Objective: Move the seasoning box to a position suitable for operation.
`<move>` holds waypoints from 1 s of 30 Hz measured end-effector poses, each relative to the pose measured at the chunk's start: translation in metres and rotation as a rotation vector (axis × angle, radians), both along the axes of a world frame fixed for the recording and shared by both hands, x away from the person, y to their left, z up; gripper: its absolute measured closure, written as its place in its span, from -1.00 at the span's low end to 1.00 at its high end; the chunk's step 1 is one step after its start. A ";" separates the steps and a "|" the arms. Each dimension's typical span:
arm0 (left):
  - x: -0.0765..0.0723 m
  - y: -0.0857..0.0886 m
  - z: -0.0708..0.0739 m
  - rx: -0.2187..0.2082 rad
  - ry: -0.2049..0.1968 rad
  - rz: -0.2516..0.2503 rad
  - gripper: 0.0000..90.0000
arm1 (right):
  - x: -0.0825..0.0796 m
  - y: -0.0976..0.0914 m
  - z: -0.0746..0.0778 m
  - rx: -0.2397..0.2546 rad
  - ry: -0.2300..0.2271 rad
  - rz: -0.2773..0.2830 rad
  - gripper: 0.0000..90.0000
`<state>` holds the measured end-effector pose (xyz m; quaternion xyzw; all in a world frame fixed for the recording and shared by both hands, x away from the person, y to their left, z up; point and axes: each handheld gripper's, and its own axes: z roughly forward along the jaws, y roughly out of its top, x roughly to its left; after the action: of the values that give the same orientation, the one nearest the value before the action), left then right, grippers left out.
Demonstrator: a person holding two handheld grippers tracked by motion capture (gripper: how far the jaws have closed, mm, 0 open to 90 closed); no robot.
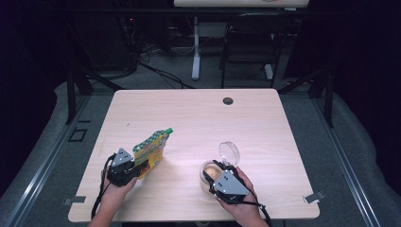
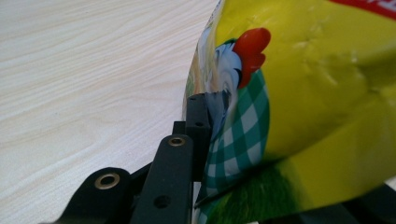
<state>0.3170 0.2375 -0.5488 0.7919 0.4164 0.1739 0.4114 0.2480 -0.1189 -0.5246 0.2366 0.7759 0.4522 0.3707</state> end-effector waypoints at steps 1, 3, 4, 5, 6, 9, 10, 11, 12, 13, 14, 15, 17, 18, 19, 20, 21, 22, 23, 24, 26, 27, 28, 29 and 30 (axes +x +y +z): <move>0.000 0.001 -0.001 -0.008 0.003 0.004 0.84 | 0.000 0.000 0.000 0.000 0.000 0.000 0.13; 0.001 0.003 -0.002 -0.026 0.013 0.008 0.83 | 0.000 0.000 0.000 0.000 0.001 -0.003 0.13; 0.001 0.004 -0.002 -0.033 0.020 0.007 0.83 | 0.000 -0.001 0.000 -0.001 0.002 -0.003 0.13; 0.001 0.005 -0.002 -0.036 0.026 0.010 0.83 | 0.000 -0.001 0.000 0.000 0.002 -0.002 0.13; 0.001 0.006 -0.002 -0.041 0.029 0.012 0.82 | 0.000 -0.001 0.000 0.000 0.003 -0.002 0.13; 0.000 0.007 -0.001 -0.036 0.027 0.015 0.79 | 0.000 0.000 0.000 0.000 0.002 -0.001 0.13; 0.000 0.008 -0.001 -0.041 0.020 0.017 0.79 | 0.000 0.000 0.000 -0.002 0.002 0.001 0.13; -0.001 0.009 -0.001 -0.043 0.023 0.019 0.77 | 0.000 0.000 0.000 -0.003 0.002 0.000 0.13; -0.001 0.010 0.000 -0.046 0.024 0.021 0.77 | 0.000 0.000 0.000 0.000 0.004 -0.002 0.13; -0.001 0.011 0.000 -0.048 0.025 0.020 0.76 | 0.001 0.000 0.000 0.000 0.005 -0.002 0.13; -0.001 0.011 0.000 -0.051 0.025 0.024 0.76 | 0.001 -0.001 0.000 0.001 0.005 -0.002 0.13; -0.002 0.012 0.000 -0.057 0.033 0.026 0.75 | 0.000 -0.001 0.000 0.001 0.005 -0.001 0.13; -0.002 0.014 -0.001 -0.063 0.033 0.032 0.73 | 0.000 0.000 0.000 -0.002 0.005 0.000 0.13; -0.002 0.015 0.000 -0.068 0.032 0.037 0.70 | 0.000 0.000 0.000 -0.002 0.006 0.001 0.13; -0.002 0.016 0.000 -0.068 0.035 0.036 0.66 | 0.000 0.000 0.000 -0.001 0.006 0.000 0.13; -0.002 0.017 0.000 -0.073 0.032 0.039 0.64 | 0.000 0.000 0.000 -0.001 0.006 0.000 0.13; -0.003 0.018 0.001 -0.081 0.034 0.040 0.62 | 0.000 -0.001 0.000 0.000 0.006 0.000 0.13; -0.003 0.019 0.001 -0.085 0.039 0.039 0.61 | 0.000 -0.001 0.000 0.000 0.008 0.000 0.13; -0.004 0.019 0.001 -0.097 0.039 0.040 0.59 | 0.000 -0.001 0.000 0.001 0.007 -0.001 0.13; -0.004 0.020 0.002 -0.100 0.040 0.040 0.57 | 0.000 -0.001 0.000 0.002 0.008 -0.001 0.13; -0.006 0.021 0.003 -0.104 0.040 0.043 0.52 | 0.000 -0.001 0.000 0.000 0.010 0.001 0.13; -0.007 0.021 0.003 -0.108 0.038 0.046 0.49 | 0.000 -0.001 0.000 -0.001 0.013 0.005 0.12; -0.007 0.022 0.003 -0.113 0.037 0.045 0.46 | 0.000 -0.001 0.000 0.000 0.016 0.008 0.12; -0.008 0.023 0.004 -0.111 0.039 0.046 0.42 | 0.000 -0.001 0.000 0.000 0.018 0.008 0.12; -0.009 0.023 0.004 -0.121 0.035 0.051 0.41 | 0.000 -0.001 0.000 -0.001 0.019 0.007 0.12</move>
<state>0.3081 0.2608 -0.5450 0.7577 0.4534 0.1447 0.4466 0.2481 -0.1200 -0.5245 0.2378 0.7805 0.4509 0.3617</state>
